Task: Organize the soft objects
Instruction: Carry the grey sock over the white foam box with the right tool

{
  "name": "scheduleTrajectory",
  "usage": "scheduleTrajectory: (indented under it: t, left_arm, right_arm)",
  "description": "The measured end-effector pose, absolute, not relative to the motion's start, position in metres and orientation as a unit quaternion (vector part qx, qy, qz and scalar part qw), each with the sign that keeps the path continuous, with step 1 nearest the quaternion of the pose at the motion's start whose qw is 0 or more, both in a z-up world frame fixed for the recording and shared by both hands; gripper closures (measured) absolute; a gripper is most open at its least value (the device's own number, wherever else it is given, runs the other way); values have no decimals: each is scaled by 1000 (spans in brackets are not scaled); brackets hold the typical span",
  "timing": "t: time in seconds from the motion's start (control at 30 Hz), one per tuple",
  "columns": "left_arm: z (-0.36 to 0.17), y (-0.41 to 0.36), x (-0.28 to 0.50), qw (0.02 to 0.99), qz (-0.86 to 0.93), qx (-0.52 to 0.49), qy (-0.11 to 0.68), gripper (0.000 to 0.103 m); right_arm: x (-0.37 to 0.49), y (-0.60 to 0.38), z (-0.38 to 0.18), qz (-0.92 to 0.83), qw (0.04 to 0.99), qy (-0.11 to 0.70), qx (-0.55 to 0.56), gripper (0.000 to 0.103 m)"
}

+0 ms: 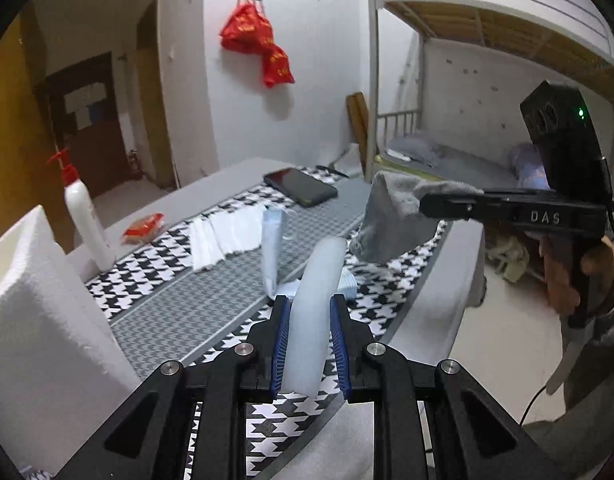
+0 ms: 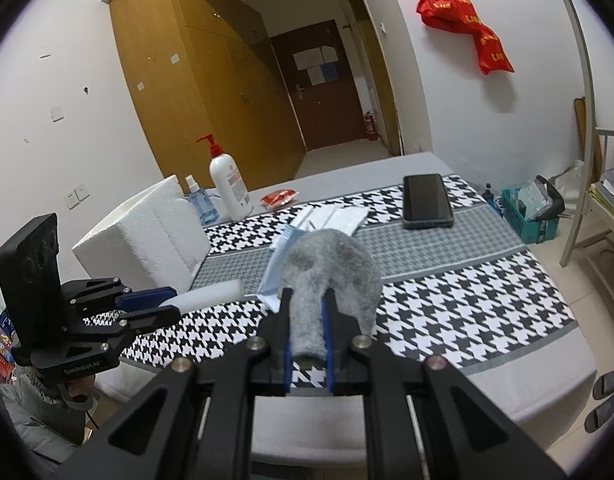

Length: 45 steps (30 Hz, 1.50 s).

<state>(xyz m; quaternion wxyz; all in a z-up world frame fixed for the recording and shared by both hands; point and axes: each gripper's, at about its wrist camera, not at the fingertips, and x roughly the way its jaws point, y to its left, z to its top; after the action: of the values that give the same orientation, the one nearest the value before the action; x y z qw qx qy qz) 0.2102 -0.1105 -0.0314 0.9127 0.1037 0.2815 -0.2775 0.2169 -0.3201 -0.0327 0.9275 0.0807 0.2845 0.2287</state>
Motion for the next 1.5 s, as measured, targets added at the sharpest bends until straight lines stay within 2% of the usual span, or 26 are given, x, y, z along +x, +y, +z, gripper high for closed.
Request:
scheduleTrajectory:
  t: [1.03, 1.5]
  left_arm:
    - [35, -40, 171, 968, -123, 50, 213, 81]
    - [45, 13, 147, 981, -18, 13, 190, 81]
  right_arm:
    - [229, -252, 12, 326, 917, 230, 34, 88]
    - [231, -205, 31, 367, 907, 207, 7, 88]
